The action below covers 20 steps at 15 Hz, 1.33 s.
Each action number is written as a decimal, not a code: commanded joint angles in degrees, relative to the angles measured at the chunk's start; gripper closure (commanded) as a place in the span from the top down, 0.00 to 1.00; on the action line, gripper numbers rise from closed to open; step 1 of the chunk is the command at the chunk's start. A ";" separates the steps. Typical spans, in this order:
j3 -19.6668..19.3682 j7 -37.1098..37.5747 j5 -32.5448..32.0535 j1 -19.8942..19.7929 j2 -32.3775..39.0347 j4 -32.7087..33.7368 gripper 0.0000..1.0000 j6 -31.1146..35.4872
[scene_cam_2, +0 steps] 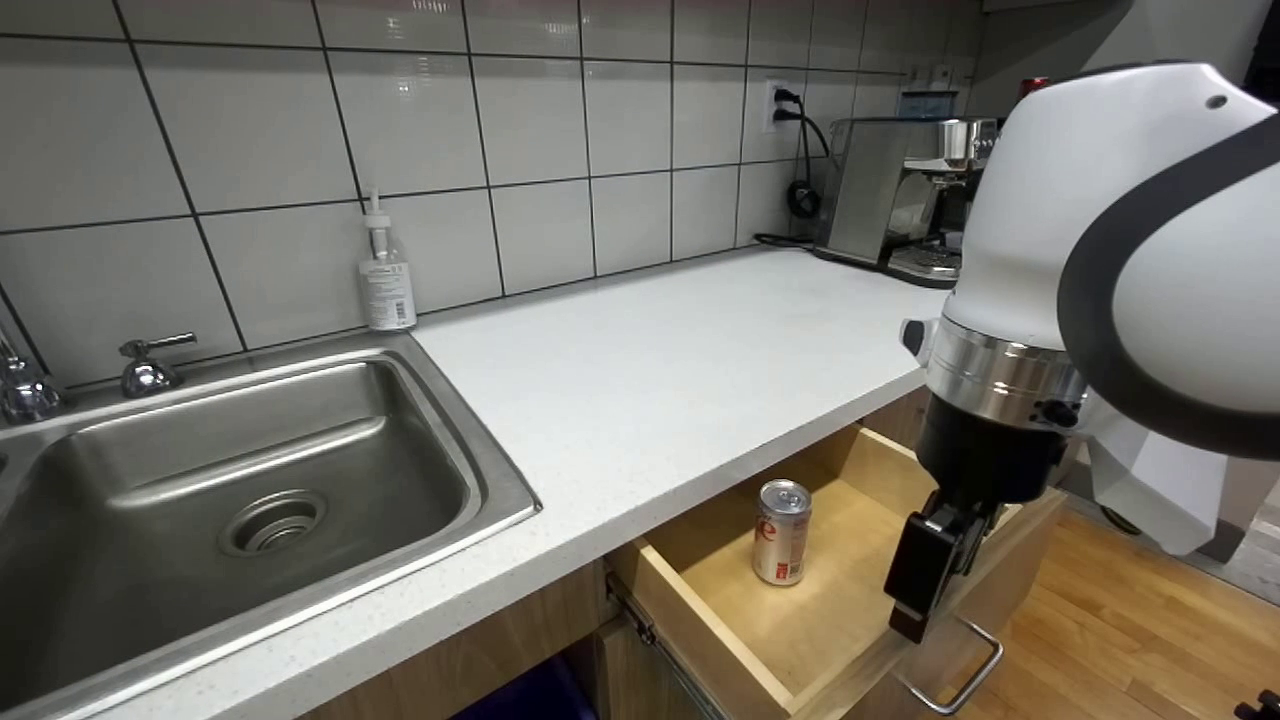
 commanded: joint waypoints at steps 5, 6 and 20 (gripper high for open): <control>0.71 -2.83 5.35 0.11 0.44 0.49 1.00 -3.01; 0.77 -2.74 5.56 0.10 0.39 0.40 1.00 -3.55; 0.84 1.09 -0.01 -0.12 2.44 -0.47 1.00 -4.53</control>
